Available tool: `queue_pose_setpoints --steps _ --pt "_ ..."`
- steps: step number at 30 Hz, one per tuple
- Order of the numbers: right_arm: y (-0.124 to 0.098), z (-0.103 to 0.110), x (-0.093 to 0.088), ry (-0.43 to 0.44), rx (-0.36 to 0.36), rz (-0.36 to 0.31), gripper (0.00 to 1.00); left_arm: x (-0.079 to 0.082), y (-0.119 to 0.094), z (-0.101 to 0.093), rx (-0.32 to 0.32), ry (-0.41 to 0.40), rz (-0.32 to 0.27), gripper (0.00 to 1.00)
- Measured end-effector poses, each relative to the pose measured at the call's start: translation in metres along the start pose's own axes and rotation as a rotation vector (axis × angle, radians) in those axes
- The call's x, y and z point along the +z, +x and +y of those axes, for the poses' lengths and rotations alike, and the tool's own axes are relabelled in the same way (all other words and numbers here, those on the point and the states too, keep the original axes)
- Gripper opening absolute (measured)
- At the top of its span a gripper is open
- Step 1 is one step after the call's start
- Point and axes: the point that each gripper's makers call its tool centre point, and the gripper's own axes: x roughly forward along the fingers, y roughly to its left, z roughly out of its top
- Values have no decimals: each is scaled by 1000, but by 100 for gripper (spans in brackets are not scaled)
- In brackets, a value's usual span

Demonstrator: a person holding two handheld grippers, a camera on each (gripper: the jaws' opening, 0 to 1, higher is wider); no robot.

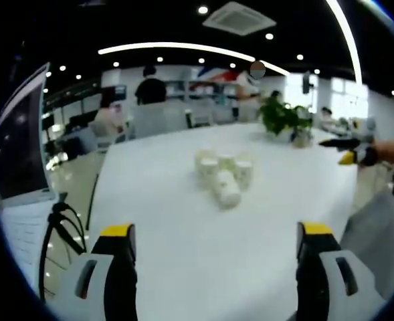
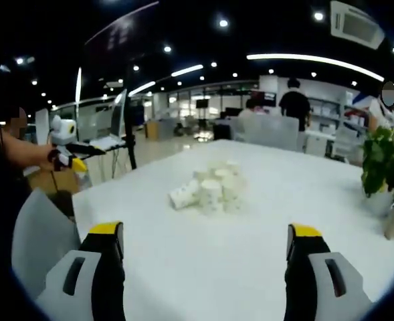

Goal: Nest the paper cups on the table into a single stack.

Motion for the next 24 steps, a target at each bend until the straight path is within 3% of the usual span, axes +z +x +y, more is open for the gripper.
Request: queue_pose_setpoints --steps 13,18,24 --pt "2 3 2 -6 8 -3 100 6 -5 0 -4 25 -9 99" --pt "2 3 -1 -7 11 3 100 7 -2 -2 -22 -4 2 99" --pt "2 4 -5 -2 12 10 100 1 2 -9 -62 -35 62 99"
